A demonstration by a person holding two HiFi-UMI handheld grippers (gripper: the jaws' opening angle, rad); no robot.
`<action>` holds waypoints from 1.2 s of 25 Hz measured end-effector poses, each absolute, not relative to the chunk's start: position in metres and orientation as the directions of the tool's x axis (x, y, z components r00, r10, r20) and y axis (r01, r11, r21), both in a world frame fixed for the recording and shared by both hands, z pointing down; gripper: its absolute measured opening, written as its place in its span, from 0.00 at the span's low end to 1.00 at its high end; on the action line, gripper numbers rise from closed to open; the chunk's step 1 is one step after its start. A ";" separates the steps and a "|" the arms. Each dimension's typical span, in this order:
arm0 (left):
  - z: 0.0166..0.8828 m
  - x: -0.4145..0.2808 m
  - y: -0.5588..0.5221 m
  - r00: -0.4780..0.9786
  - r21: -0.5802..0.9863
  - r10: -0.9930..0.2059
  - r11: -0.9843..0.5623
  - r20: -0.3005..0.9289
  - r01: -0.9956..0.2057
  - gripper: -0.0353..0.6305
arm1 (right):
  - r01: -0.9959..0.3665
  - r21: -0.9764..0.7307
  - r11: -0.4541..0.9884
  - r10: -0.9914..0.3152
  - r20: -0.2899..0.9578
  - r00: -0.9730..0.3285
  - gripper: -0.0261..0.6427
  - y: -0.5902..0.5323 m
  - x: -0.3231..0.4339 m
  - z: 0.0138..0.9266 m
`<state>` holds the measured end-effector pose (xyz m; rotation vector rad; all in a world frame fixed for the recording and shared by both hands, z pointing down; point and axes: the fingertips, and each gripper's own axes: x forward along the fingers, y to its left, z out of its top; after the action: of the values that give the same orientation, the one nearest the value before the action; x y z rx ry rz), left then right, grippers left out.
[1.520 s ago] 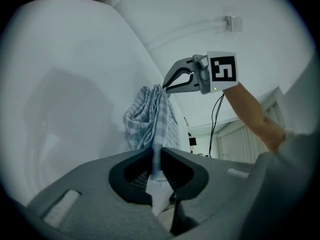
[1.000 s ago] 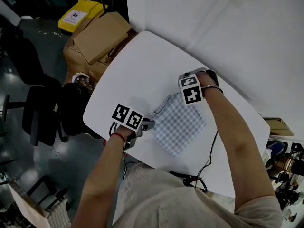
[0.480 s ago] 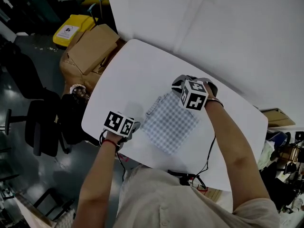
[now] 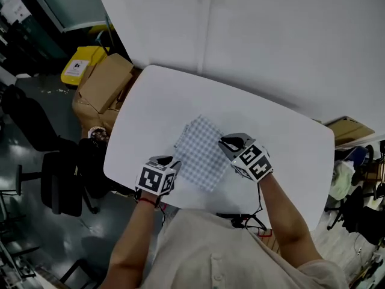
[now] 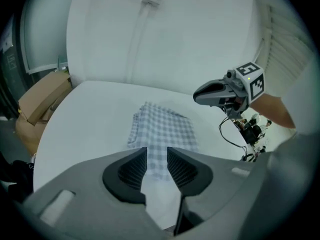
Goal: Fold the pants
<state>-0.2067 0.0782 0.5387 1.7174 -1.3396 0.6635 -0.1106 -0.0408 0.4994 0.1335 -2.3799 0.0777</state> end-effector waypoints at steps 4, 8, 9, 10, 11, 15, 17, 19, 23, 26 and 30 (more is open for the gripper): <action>0.529 -0.166 0.083 0.334 0.311 -0.528 -0.135 0.781 -0.941 0.24 | -0.270 -0.178 0.946 -0.094 0.648 -0.756 0.11 -0.014 -0.075 0.500; 0.518 -0.130 0.089 0.395 0.347 -0.543 -0.194 0.742 -0.918 0.23 | -0.357 -0.271 0.894 -0.125 0.613 -0.780 0.10 0.014 -0.052 0.497; 0.516 -0.123 0.092 0.413 0.357 -0.543 -0.212 0.731 -0.910 0.23 | -0.371 -0.285 0.884 -0.134 0.606 -0.784 0.10 0.022 -0.049 0.496; 0.515 -0.117 0.094 0.432 0.367 -0.544 -0.232 0.719 -0.901 0.22 | -0.386 -0.299 0.873 -0.144 0.597 -0.789 0.10 0.028 -0.046 0.495; 0.513 -0.112 0.097 0.450 0.374 -0.547 -0.251 0.706 -0.893 0.21 | -0.400 -0.315 0.861 -0.155 0.587 -0.795 0.10 0.034 -0.044 0.494; 0.509 -0.103 0.108 0.501 0.396 -0.568 -0.309 0.653 -0.865 0.16 | -0.459 -0.373 0.806 -0.207 0.548 -0.810 0.10 0.052 -0.034 0.489; 0.511 -0.101 0.115 0.531 0.412 -0.553 -0.335 0.642 -0.847 0.15 | -0.482 -0.399 0.780 -0.226 0.540 -0.811 0.09 0.059 -0.027 0.488; 0.513 -0.102 0.123 0.552 0.418 -0.532 -0.360 0.642 -0.834 0.14 | -0.507 -0.404 0.761 -0.254 0.534 -0.806 0.08 0.061 -0.019 0.486; 0.514 -0.110 0.130 0.576 0.430 -0.501 -0.384 0.646 -0.817 0.14 | -0.536 -0.440 0.721 -0.270 0.534 -0.801 0.08 0.066 -0.011 0.483; 0.513 -0.111 0.130 0.593 0.434 -0.482 -0.407 0.645 -0.804 0.14 | -0.541 -0.487 0.685 -0.261 0.530 -0.807 0.07 0.073 -0.015 0.484; 0.507 -0.109 0.128 0.612 0.422 -0.464 -0.454 0.640 -0.785 0.14 | -0.544 -0.485 0.685 -0.247 0.548 -0.800 0.06 0.081 -0.025 0.483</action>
<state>-0.1089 0.1284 0.5071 2.1216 -0.9783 0.5759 -0.0248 0.0812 0.4830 0.6124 -2.4534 0.9067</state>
